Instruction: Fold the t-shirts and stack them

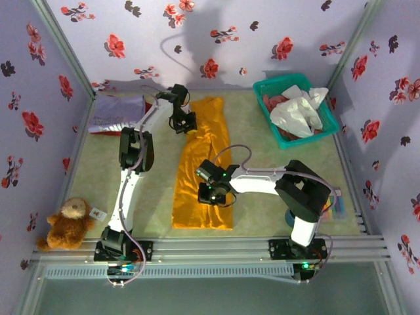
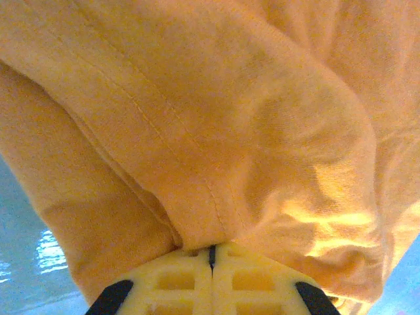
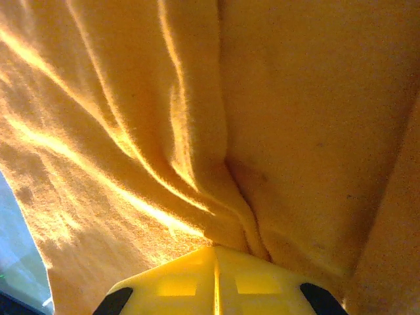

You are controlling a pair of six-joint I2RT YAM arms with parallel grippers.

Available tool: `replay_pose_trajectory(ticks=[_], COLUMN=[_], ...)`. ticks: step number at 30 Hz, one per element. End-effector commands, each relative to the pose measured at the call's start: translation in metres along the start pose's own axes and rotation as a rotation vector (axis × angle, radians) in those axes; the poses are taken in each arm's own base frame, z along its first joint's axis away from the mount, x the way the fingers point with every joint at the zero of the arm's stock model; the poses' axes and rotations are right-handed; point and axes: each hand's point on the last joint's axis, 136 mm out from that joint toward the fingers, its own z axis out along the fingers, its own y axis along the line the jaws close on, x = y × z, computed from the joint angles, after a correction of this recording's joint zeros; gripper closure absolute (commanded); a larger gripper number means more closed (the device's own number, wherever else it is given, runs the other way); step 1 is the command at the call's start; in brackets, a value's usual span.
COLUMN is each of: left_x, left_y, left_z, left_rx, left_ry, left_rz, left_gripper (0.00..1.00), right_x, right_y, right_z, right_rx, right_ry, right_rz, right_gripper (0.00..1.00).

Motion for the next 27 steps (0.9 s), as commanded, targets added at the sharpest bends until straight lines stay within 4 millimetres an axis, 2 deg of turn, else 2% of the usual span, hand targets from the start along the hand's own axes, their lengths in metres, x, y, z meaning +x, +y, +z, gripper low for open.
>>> replay_pose_trajectory(ticks=[1,3,5,12,13,15,18,20,22,25,27], left_x=[0.002,-0.003,-0.008,-0.007,-0.007,-0.004,0.004,0.016,0.042,0.093,0.131], left_y=[0.002,-0.002,0.005,0.008,0.004,-0.011,-0.035,-0.040,-0.036,-0.024,-0.009], left_z=[-0.002,-0.004,-0.003,-0.003,-0.008,-0.031,-0.082,-0.107,-0.124,-0.136,-0.136], left_rx=[-0.019,-0.013,-0.046,-0.057,-0.053,-0.052,-0.041,-0.030,-0.032,-0.030,-0.023], left_ry=[0.010,-0.020,-0.028,-0.023,-0.029,-0.050,-0.115,-0.137,-0.124,-0.102,-0.086], left_rz=[0.040,0.059,0.061,0.064,0.069,0.084,0.116,0.114,0.101,0.095,0.069], left_gripper=[1.00,1.00,1.00,1.00,1.00,1.00,0.98,0.89,0.78,0.71,0.69], right_x=[0.005,0.007,0.011,0.023,0.022,0.020,0.016,0.016,0.021,0.034,0.040], right_y=[-0.024,-0.026,-0.030,-0.046,-0.045,-0.030,-0.014,-0.016,-0.029,-0.055,-0.071], right_z=[-0.010,-0.014,-0.016,-0.020,-0.025,-0.044,-0.088,-0.109,-0.123,-0.134,-0.139], right_rx=[0.099,0.099,0.106,0.113,0.111,0.085,0.066,0.061,0.070,0.078,0.061], right_ry=[0.012,0.016,0.026,0.039,0.034,0.012,-0.067,-0.109,-0.129,-0.154,-0.178], right_rz=[0.001,-0.002,0.000,0.014,0.012,-0.015,-0.043,-0.043,-0.034,-0.007,0.019], right_gripper=[0.91,0.91,0.91,0.90,0.90,0.89,0.85,0.84,0.82,0.78,0.74])
